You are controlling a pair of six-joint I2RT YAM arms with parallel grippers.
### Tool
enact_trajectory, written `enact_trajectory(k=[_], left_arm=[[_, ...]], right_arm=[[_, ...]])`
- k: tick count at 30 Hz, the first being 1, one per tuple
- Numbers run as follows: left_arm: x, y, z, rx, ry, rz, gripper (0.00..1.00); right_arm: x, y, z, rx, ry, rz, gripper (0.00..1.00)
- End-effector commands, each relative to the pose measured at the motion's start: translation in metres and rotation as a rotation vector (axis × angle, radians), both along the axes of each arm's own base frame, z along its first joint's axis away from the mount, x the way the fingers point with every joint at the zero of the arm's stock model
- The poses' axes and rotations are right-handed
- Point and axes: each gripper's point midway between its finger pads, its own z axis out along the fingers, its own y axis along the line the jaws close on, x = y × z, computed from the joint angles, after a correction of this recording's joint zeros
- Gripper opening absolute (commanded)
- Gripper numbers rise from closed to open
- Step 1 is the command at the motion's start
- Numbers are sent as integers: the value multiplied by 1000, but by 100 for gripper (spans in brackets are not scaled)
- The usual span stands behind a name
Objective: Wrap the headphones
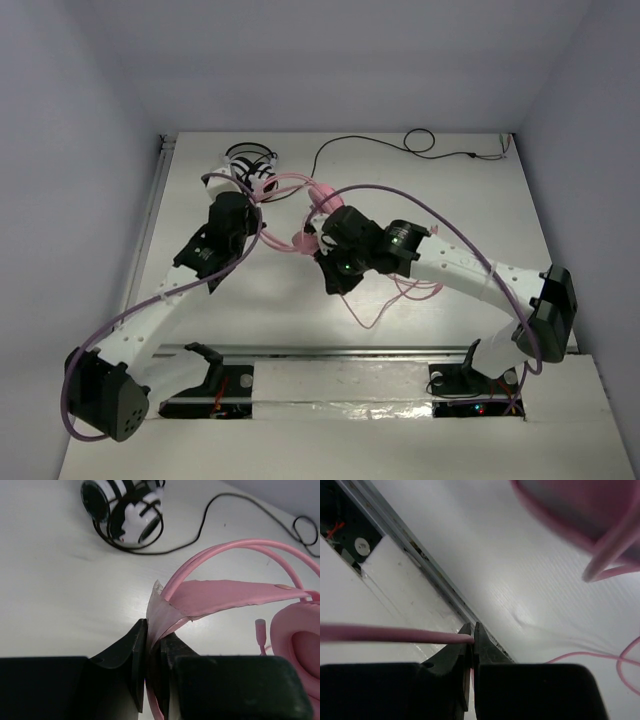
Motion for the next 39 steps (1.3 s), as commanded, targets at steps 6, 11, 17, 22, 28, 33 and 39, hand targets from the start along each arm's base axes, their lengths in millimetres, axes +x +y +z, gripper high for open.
enact_trajectory(k=[6,11,17,22,28,33,39], left_arm=[[24,27,151,-167,-344,94,0],[44,20,182,-309,-404,10,0],[37,20,203,-346,-448,-24,0],[31,18,176,-333,-398,-38,0],[29,4,118,-351,-285,-83,0],[27,-4,101,-317,-238,-127,0],[28,-18,83,-259,-167,-196,0]], right_arm=[[-32,-9,-16,34,92,-44,0],[-57,-2,-36,36,156,21,0],[-14,-19,-62,-94,22,-230,0],[-7,-19,-11,1,-51,-247,0],[-5,-5,7,-12,-88,-110,0],[-10,4,20,6,-69,-48,0],[-19,7,42,31,-72,22,0]])
